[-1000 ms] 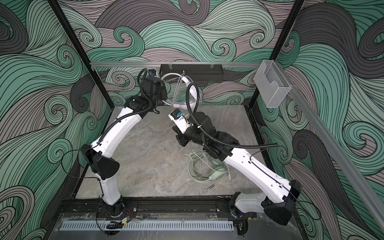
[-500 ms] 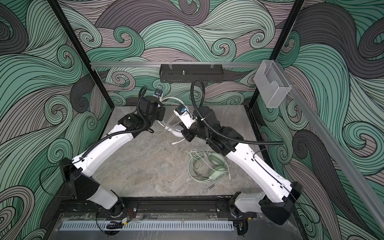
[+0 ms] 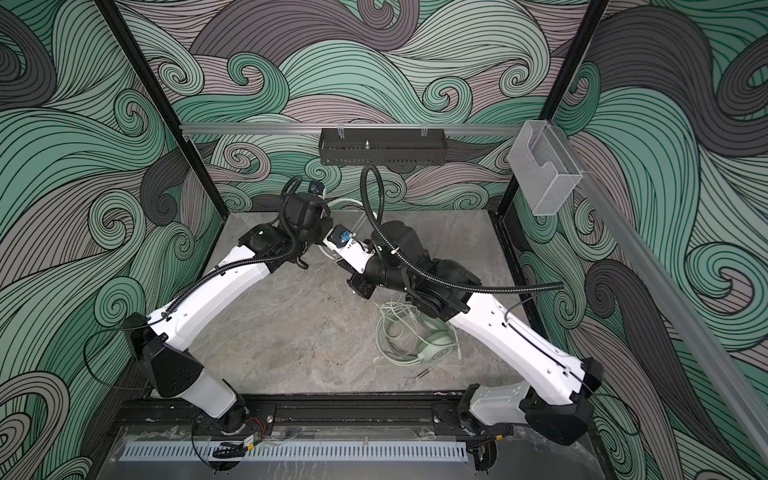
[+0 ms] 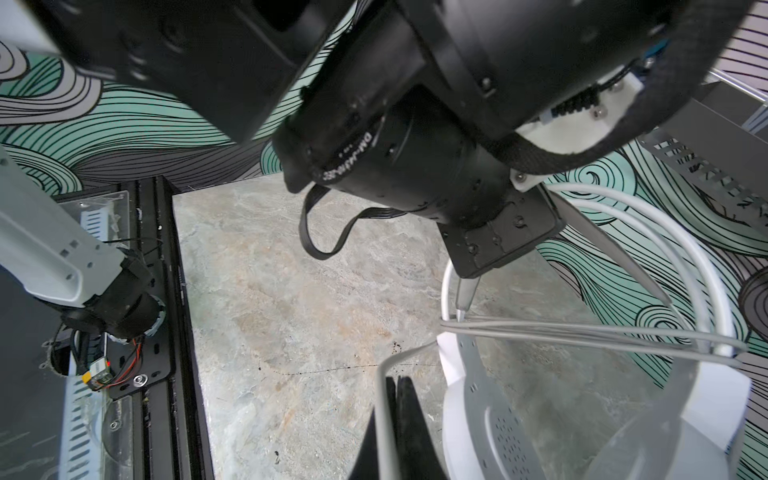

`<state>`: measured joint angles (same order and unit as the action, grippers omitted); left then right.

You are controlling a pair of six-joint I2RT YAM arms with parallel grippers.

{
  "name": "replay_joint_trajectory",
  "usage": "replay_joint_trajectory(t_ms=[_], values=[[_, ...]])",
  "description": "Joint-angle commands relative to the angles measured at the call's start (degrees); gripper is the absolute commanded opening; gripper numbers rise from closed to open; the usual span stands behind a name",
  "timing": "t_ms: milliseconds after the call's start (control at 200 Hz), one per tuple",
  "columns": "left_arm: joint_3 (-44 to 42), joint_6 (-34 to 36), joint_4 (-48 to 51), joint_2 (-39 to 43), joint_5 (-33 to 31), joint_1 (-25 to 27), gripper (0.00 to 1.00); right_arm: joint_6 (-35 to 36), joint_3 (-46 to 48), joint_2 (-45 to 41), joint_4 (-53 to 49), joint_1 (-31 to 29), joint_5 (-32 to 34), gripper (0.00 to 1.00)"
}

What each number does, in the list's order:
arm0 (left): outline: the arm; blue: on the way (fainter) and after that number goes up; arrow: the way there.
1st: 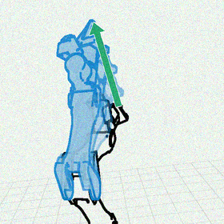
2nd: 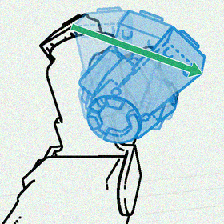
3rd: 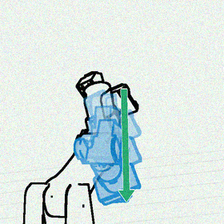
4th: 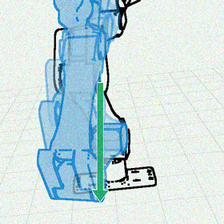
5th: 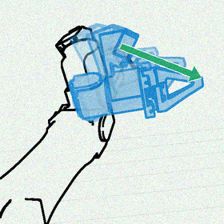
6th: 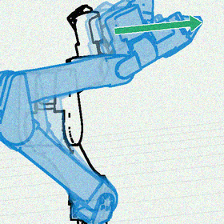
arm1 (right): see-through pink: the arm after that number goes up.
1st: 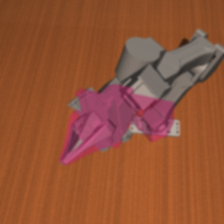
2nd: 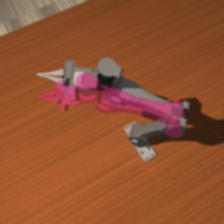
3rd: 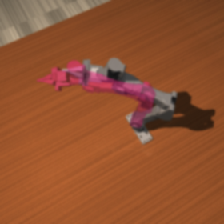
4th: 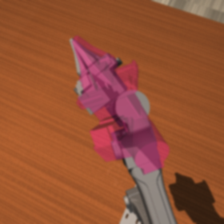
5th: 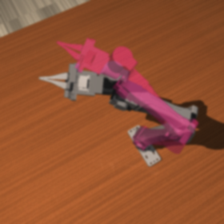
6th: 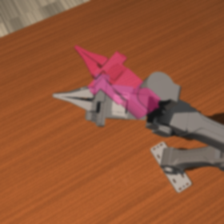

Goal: Wrap the headphones

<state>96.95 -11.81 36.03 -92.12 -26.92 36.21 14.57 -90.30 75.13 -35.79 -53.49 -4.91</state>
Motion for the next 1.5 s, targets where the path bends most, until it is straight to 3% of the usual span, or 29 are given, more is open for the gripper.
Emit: replay_joint_trajectory(t_ms=[0, 200, 330, 545, 685, 771, 906, 1186, 1496], values=[[3.1, -7.4, 2.3, -1.5, 2.5, -0.3, 0.0, -1.4, -2.9, -0.3, 6.2, -1.9, -4.6, 0.0], [6.4, -13.4, 4.6, -1.9, 7.3, -0.2, 0.0, -2.3, -1.3, 0.5, 7.1, -3.0, -5.0, 0.0], [4.6, -11.6, 4.5, -0.8, 4.9, 0.3, 0.0, -1.7, -2.1, -0.3, 6.7, -2.9, -3.1, 0.0], [-2.8, 1.6, -0.9, 3.5, -6.9, 3.2, 0.0, -0.4, -2.8, -1.8, 4.4, -2.8, 1.3, 0.0], [-7.8, 10.9, -6.6, 7.4, -10.3, 4.2, 0.0, 0.5, -2.4, -2.6, 3.1, -2.2, 3.4, 0.0], [-10.1, 16.4, -9.4, 9.8, -8.3, 4.7, 0.0, 0.3, -1.8, -3.0, 2.7, -0.9, 4.0, 0.0], [-12.2, 22.3, -9.0, 13.7, 1.6, 4.7, 0.0, -0.4, -1.0, -3.7, 2.1, 1.8, 3.9, 0.0], [-12.4, 23.7, 0.1, 16.5, 14.7, 4.8, 0.0, 5.0, -1.8, -4.1, -1.1, 3.8, 8.7, 0.0], [-13.6, 23.8, 4.2, 18.7, 14.8, 4.8, 0.0, 12.5, -1.7, -5.3, -2.4, 3.8, 16.5, 0.02]])
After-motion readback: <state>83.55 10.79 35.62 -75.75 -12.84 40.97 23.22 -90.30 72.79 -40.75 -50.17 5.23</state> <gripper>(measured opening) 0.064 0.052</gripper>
